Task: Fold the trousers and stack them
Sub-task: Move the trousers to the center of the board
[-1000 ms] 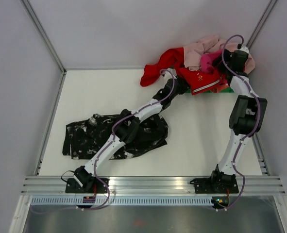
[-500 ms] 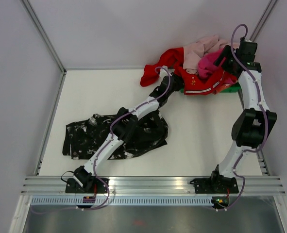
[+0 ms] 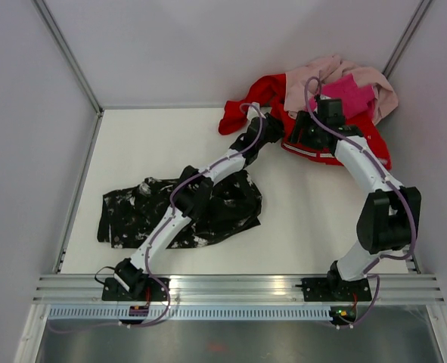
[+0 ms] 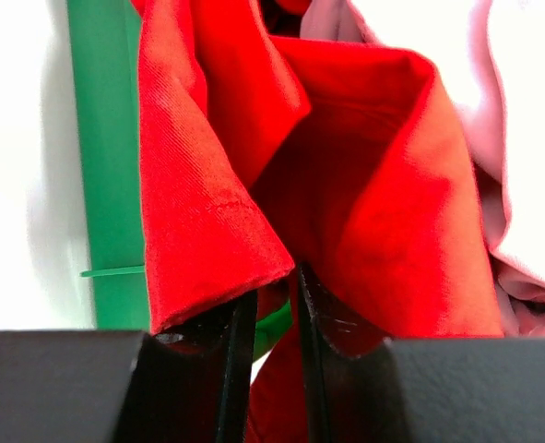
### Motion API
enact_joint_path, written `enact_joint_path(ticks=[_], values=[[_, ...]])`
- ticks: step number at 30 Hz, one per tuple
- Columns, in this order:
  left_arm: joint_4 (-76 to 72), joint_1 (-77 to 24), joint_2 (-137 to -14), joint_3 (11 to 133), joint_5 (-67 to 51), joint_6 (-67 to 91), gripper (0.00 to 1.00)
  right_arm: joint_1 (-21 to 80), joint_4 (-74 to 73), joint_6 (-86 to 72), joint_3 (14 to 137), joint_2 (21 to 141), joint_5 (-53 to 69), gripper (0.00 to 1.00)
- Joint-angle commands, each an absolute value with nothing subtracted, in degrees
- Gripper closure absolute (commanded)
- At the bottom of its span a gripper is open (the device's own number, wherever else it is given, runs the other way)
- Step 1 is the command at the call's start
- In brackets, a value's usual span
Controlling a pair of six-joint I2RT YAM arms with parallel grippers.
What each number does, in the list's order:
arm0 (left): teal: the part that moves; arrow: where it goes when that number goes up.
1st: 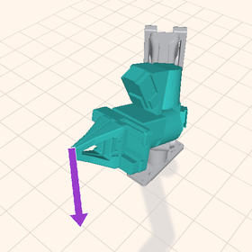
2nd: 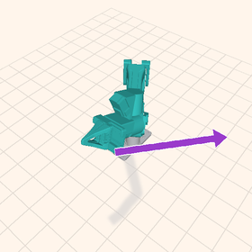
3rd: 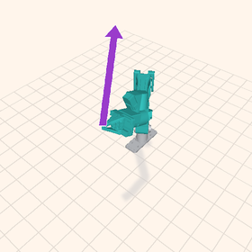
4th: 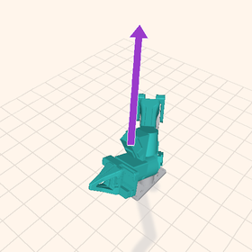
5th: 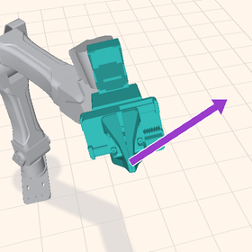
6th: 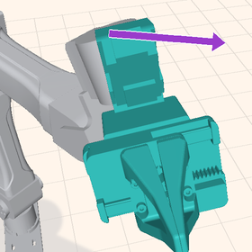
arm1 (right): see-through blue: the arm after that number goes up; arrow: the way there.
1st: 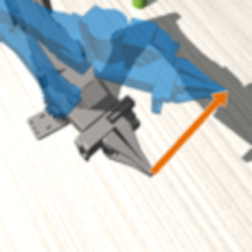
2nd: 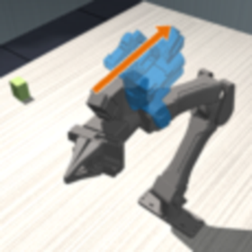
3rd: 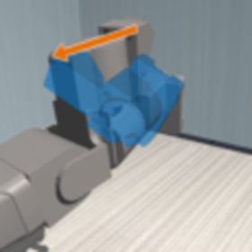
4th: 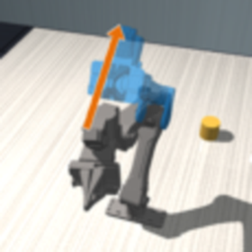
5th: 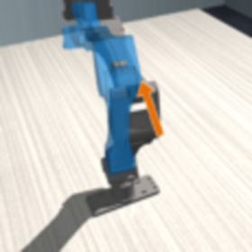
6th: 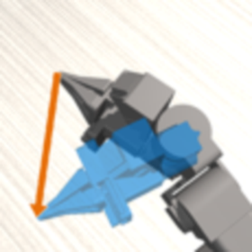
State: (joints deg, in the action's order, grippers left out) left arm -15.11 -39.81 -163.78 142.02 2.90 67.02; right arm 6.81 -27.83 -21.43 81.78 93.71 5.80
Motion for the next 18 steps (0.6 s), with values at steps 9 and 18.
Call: enact_joint_path(ticks=[9, 18], values=[[-17.0, -35.2, -155.9, 137.6, 0.3, 65.6, 0.73, 6.6, -25.5, -20.5, 86.0, 108.8, -17.4, 0.50], [-16.5, -33.8, -150.5, 131.3, -4.7, 60.6, 0.71, -1.4, -22.8, -19.6, 108.5, 123.8, -24.3, 0.75]])
